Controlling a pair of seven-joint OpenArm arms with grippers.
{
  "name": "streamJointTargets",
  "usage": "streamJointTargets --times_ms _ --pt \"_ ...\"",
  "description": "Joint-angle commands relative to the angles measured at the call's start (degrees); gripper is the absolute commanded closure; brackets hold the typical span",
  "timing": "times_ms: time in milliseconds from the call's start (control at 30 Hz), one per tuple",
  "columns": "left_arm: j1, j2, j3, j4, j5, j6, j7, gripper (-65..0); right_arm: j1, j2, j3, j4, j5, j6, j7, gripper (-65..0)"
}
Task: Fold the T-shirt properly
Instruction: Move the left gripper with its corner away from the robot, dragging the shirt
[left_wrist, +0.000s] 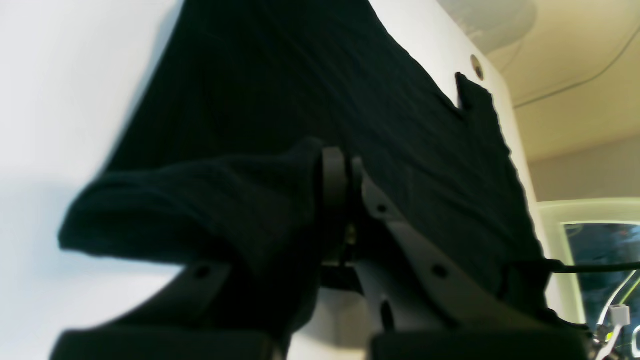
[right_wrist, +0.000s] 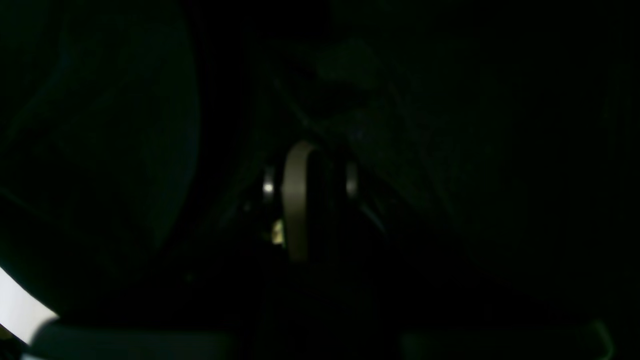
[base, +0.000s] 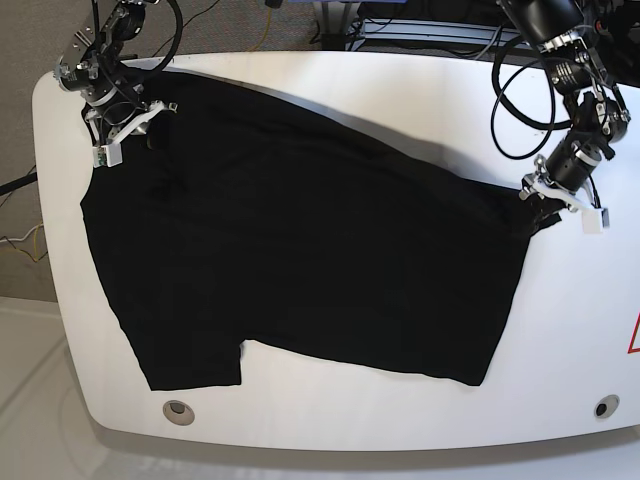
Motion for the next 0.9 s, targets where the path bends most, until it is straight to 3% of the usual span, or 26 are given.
streamJointTargets --times_ms 0,400,867 --pt "-1.4 -0.8 -0.2 0.9 0.2 -0.4 -1.3 -1.6 -0.5 0.4 0.0 -0.3 -3.7 -0.6 -3.5 -8.4" --pt "-5.3 -0.4 -0.2 0.5 7.8 -0.4 -1.3 -1.6 -0.8 0.4 0.1 -0.2 -3.7 -0.6 -3.5 -8.4" --pt "-9.8 -0.8 -0.3 -8.7 15.8 -0.4 -1.4 -1.6 -1.0 0.4 0.1 -0.1 -3.7 -0.6 -3.5 -8.6"
